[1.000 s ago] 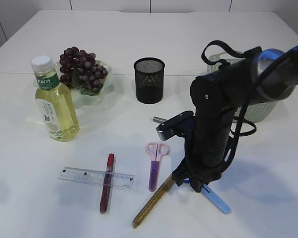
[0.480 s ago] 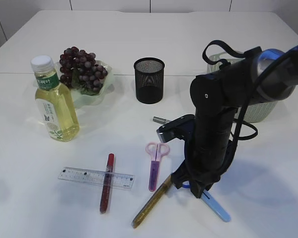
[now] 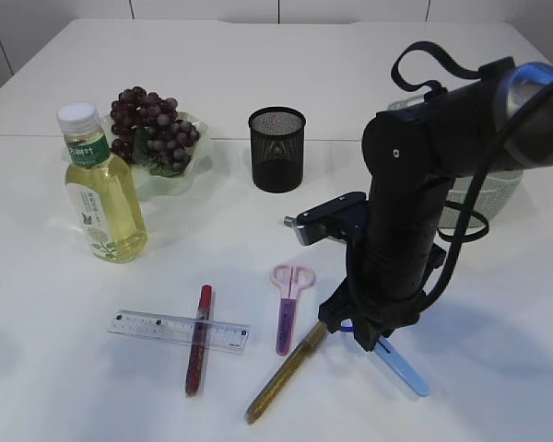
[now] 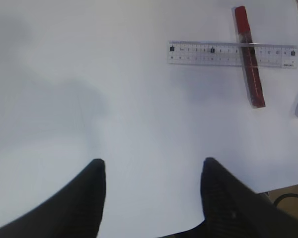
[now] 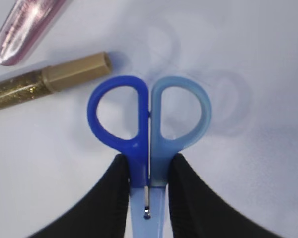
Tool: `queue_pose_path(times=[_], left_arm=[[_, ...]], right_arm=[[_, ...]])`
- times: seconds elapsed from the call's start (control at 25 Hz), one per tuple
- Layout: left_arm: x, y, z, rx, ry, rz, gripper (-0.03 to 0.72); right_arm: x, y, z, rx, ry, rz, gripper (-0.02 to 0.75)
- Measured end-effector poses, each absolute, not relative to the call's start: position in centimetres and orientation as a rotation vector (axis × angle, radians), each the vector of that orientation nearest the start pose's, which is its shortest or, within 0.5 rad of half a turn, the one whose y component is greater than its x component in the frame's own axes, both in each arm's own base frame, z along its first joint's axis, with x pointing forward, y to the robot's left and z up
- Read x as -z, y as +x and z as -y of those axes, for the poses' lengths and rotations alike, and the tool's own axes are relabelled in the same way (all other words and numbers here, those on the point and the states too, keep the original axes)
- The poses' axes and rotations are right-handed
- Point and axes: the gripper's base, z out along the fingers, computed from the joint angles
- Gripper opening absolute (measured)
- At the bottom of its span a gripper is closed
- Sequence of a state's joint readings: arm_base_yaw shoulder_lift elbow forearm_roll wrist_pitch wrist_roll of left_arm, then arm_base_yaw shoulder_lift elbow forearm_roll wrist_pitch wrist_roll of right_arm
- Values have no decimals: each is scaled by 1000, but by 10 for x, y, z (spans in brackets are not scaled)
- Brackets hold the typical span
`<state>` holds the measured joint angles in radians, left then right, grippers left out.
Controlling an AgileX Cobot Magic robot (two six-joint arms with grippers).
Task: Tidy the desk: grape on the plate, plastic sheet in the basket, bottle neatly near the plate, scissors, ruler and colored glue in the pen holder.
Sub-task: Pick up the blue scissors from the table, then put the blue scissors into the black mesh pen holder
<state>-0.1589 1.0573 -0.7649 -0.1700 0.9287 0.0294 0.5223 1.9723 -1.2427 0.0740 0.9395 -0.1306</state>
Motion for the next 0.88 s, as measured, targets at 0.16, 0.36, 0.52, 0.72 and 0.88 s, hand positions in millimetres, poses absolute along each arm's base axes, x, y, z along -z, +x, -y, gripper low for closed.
queue_pose_path(times=[0.16, 0.36, 0.52, 0.72, 0.88], left_arm=[[-277, 179, 41, 253, 158, -2701, 443], [-277, 179, 41, 253, 158, -2701, 443], [-277, 179, 41, 253, 158, -2701, 443], [-277, 179, 41, 254, 158, -2703, 443], [-276, 177, 41, 254, 162, -2724, 443]], right_arm=[[-160, 311, -183, -101, -933, -2983, 206], [-196, 330, -188, -135, -882, -2875, 205], [-234, 357, -185, -185, -793, -2762, 205], [-280, 389, -167, -352, -658, -2622, 205], [-301, 414, -150, -544, -605, -2500, 205]])
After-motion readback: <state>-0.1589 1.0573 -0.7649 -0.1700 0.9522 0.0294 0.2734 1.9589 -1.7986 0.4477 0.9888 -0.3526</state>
